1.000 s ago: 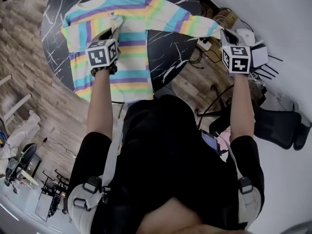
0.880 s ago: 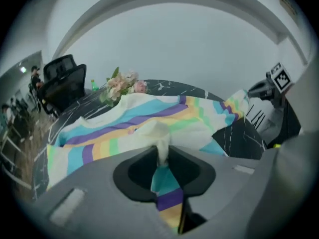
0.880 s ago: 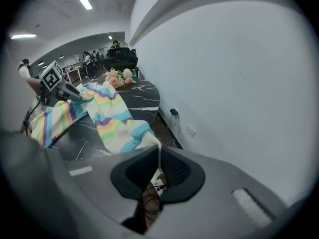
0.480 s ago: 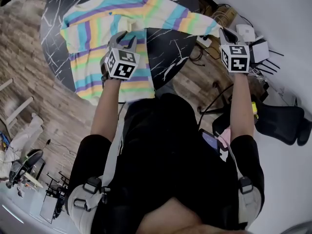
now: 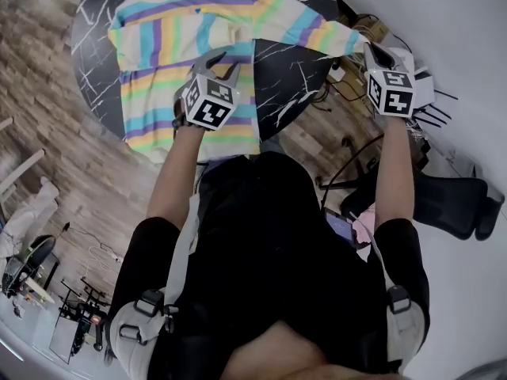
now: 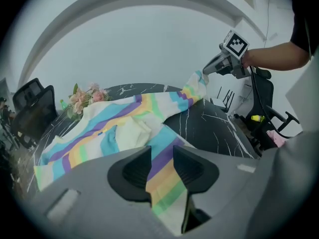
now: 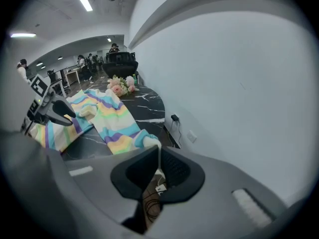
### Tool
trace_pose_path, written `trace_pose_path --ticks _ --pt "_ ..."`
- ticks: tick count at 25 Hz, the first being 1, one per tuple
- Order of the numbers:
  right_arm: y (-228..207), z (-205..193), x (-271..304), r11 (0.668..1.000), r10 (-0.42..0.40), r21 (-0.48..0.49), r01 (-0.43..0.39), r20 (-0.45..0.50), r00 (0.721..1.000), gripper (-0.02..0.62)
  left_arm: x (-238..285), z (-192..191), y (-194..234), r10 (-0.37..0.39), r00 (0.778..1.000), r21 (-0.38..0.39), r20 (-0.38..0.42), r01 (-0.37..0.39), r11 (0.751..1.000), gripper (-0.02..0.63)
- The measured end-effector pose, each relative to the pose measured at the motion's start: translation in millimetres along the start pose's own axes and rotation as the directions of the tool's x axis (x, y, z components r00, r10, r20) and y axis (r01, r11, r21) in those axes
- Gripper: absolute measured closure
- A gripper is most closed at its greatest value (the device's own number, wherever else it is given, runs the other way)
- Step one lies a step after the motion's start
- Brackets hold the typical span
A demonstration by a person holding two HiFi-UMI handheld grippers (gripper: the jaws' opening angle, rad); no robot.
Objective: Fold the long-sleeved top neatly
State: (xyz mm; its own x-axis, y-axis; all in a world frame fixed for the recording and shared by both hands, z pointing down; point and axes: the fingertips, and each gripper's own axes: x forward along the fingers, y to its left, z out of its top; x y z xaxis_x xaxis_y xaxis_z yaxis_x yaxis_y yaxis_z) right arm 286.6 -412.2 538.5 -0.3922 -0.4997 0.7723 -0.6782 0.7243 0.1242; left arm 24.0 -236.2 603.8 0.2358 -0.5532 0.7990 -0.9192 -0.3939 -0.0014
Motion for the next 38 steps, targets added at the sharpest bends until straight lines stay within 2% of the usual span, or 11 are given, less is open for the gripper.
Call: trace_pose_path --ticks 7,14,21,27,33,38 --pt "78.4 65.0 -11.5 0.996 0.076 0.05 -0.079 0.054 0.996 0.577 -43.9 -37.3 25.1 -0.017 1.0 -0.032 0.025 0.018 0.999 0.463" --pt "157.7 131.4 -20.2 0.99 0.095 0.089 -0.106 0.121 0.988 0.577 -101.4 -92.2 70.7 -0.014 1.0 -0.042 0.013 0.015 0.999 0.465" --pt "241.0 201.5 -20.1 0.99 0.143 -0.019 -0.142 0.184 0.973 0.577 -142.5 -142.3 113.0 -0.007 1.0 -0.098 -0.003 0.006 0.995 0.465" --pt "327.6 248.9 -11.6 0.971 0.232 -0.109 -0.213 0.206 0.951 0.577 -169.8 -179.8 139.2 -0.012 1.0 -0.135 -0.012 0.01 0.991 0.465" --pt "420.8 264.9 10.7 0.94 0.311 -0.196 -0.278 0.165 0.936 0.577 -192.5 -217.2 163.9 -0.017 1.0 -0.155 -0.026 0.012 0.988 0.465" --pt "478.7 256.5 39.2 0.923 0.328 -0.245 -0.297 0.093 0.94 0.577 -211.8 -244.0 178.8 -0.019 0.999 -0.177 -0.039 0.012 0.984 0.465"
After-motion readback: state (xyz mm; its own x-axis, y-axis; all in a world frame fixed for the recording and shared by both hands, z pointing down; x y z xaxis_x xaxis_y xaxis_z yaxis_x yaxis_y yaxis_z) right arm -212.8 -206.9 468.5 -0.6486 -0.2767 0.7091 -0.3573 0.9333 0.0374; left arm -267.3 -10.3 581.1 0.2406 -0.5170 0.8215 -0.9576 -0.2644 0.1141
